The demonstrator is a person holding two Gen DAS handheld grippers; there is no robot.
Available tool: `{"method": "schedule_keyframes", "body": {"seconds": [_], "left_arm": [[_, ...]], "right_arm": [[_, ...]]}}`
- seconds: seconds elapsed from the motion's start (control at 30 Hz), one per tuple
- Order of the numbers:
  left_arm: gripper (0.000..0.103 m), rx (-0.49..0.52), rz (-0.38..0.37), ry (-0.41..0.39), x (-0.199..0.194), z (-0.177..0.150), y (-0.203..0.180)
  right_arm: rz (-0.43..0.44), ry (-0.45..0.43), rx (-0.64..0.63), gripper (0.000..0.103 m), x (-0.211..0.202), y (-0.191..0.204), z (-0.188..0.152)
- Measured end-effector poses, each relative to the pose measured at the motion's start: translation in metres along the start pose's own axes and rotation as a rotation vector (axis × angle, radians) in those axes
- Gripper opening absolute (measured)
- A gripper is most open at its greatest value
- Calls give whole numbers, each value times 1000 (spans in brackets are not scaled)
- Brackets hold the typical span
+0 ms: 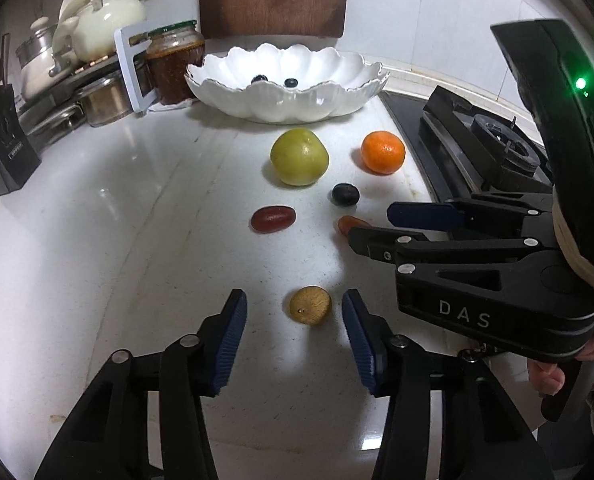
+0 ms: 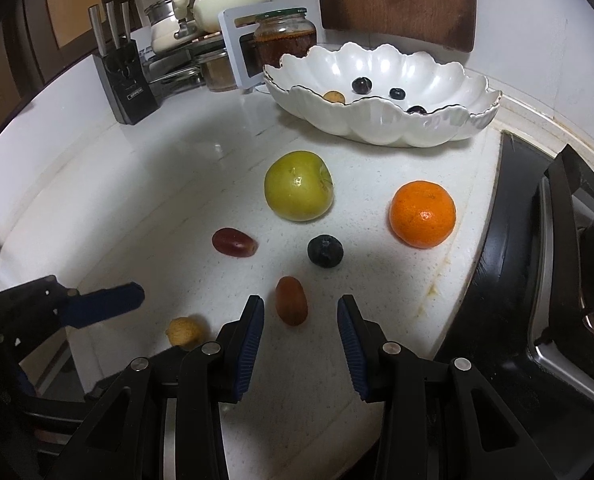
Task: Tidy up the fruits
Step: 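Grasp a brown date with the right tool while the left tool grasps a tan round fruit, then lift both held fruits and carry them over the white bowl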
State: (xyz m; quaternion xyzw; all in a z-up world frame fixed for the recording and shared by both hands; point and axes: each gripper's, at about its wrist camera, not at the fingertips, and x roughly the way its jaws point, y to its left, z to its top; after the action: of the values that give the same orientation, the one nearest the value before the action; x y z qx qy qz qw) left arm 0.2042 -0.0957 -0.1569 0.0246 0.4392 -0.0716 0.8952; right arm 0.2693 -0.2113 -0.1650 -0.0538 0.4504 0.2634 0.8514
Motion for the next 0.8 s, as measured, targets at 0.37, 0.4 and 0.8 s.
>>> {"method": "schedule_keyframes", "body": {"seconds": [0.37,0.4,0.8], "left_arm": [[28,-21,-45,40,9,3,4],[24,-21,-47,44,10,2,4],[24,-46,-41,34,8,7,10]], "right_arm": [[7,6,-17,31,10,2,2],[9,9,-17,30,11,2,1],[3,1,-32,17,13,8,1]]}}
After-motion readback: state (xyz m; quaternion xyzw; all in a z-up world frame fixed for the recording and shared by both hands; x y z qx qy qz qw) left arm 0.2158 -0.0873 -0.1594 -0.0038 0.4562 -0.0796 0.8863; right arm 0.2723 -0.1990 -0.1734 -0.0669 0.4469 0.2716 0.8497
